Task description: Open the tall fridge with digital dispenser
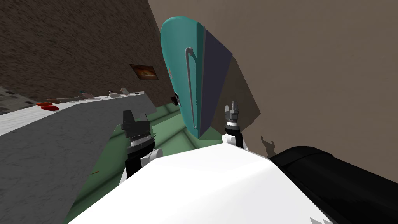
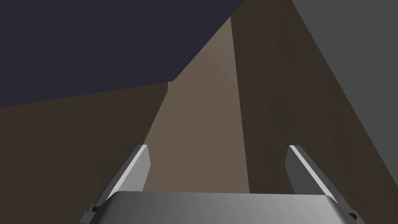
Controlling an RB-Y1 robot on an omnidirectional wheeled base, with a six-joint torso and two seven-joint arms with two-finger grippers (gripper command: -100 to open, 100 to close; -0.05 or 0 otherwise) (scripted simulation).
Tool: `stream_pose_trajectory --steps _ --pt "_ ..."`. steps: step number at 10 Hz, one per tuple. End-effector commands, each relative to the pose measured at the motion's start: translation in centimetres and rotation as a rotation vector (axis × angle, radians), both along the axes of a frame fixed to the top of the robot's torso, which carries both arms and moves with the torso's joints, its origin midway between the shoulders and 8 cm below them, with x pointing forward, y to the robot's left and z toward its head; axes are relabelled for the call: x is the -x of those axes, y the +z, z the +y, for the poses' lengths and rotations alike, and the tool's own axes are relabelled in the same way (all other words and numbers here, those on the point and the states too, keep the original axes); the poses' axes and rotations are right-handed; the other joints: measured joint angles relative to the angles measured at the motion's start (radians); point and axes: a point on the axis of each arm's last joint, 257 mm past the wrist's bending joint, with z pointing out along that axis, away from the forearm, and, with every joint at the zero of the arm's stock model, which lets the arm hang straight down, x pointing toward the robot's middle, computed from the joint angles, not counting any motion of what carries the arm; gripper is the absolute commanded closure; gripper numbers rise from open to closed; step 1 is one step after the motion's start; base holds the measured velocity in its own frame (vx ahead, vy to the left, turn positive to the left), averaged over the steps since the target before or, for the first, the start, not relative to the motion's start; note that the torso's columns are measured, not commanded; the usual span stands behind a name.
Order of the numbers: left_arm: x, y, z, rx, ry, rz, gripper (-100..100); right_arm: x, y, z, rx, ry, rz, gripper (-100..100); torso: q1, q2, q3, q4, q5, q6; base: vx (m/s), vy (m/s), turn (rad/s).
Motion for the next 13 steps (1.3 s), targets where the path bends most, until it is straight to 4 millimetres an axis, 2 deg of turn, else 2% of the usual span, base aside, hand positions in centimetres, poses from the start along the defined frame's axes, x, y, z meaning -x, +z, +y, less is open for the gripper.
stream_pose_trajectory --steps 1,9,10,11,13 --pt "0.00 0.00 0.00 0.000 0.000 0.000 0 0.00 0.00 0.00 0.000 0.000 0.000 0 0.000 0.040 -0.082 0.041 0.000 0.000 0.000 0.000 0.000" --pt "0.01 0.02 0.00 0.000 0.000 0.000 0 0.01 0.02 0.00 0.000 0.000 0.000 0 0.000 0.618 -1.234 0.617 0.000 0.000 0.000 0.000 0.000" --pt "0.01 0.02 0.00 0.000 0.000 0.000 0 0.01 -0.12 0.02 0.051 -0.007 0.010 -100 0.000 0.691 -1.382 0.691 0.000 0.000 0.010 0.027 0.007" --pt "0.00 0.00 0.00 0.000 0.000 0.000 0 0.04 -0.26 -0.05 0.093 -0.018 0.017 -100 0.001 0.725 -1.451 0.724 0.000 0.000 0.015 0.053 0.005" --pt "0.00 -0.01 0.00 0.000 0.000 0.000 0 0.20 -0.63 -0.39 0.201 -0.055 0.034 -100 0.003 0.736 -1.476 0.737 0.001 0.000 0.019 0.102 0.011"
